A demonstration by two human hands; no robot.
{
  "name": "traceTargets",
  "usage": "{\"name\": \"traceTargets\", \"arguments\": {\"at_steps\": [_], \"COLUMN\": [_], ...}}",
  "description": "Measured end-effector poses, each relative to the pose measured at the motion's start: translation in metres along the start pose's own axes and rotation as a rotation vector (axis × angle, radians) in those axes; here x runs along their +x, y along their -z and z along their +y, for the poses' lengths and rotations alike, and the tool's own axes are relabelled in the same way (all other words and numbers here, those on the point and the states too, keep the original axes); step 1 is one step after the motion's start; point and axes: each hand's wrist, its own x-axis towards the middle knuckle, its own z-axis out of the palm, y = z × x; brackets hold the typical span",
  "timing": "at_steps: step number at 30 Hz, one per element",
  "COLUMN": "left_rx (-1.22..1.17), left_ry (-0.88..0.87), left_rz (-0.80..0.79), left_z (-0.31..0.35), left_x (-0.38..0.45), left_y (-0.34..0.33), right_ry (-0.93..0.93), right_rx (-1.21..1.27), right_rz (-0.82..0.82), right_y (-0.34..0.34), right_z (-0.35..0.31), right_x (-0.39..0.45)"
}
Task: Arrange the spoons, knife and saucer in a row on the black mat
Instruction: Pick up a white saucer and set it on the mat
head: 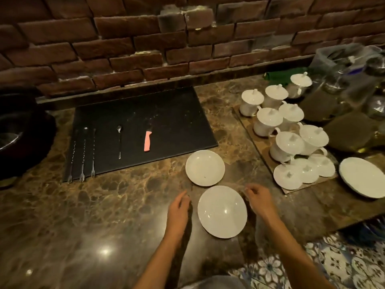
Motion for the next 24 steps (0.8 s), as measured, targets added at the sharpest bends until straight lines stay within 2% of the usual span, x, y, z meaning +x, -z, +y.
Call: {"name": "traceTargets", "arguments": {"at_steps": [3,6,9,17,24], "left_rx": [-0.218,-0.243,-0.281,-0.202,-0.23], "left_ry": [0.187,0.271,0.312,0.256,0.211], "left_rz": [0.07,0.044,0.1,0.237,0.25], "left_z": [0.003,-0.004,-0.009,-0.015,-0.009], "left_x": [-0.012,-0.019,-0.024,-0.028,-0.029], "left_y": [-0.015,-0.027,-0.036,-0.049,-0.045], "right_ry": [-0.014,-0.028,-0.036,-0.083,-0.048], "right_rx": [0.037,0.051,-0.008,-0.049,-0.041], "right_rz": [-0.11,-0.249,-0.28,-0.262,-0.294], "right_y": [0.003,0.004,0.002,-0.002,0.002], "right_z": [0.01,0.017,0.022,0.036,0.026], "right_x": [0.008,0.014,0.015,0.019,0.029]}}
